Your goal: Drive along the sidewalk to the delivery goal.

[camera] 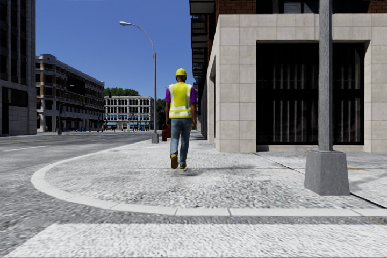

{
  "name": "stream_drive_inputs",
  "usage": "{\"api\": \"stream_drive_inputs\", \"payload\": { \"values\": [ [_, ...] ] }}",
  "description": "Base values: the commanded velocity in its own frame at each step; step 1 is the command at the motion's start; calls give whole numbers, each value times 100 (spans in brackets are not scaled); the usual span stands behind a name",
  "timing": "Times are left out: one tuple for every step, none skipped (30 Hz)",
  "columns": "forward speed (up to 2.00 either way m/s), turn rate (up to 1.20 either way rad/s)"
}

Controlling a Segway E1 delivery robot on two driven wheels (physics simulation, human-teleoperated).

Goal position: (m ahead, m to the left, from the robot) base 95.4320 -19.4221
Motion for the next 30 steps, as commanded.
{"api": "stream_drive_inputs", "payload": {
  "values": [
    [162,16],
    [162,16],
    [162,23],
    [169,25],
    [172,23],
    [172,23],
    [176,18],
    [177,10],
    [177,10],
    [177,1],
    [177,0],
    [177,0],
    [177,0],
    [177,0],
    [177,0],
    [177,0],
    [177,0],
    [177,0],
    [178,7],
    [178,12],
    [178,13],
    [178,13],
    [178,14],
    [178,14],
    [178,12],
    [178,12],
    [178,2],
    [176,0],
    [173,7],
    [173,7]
  ]
}}
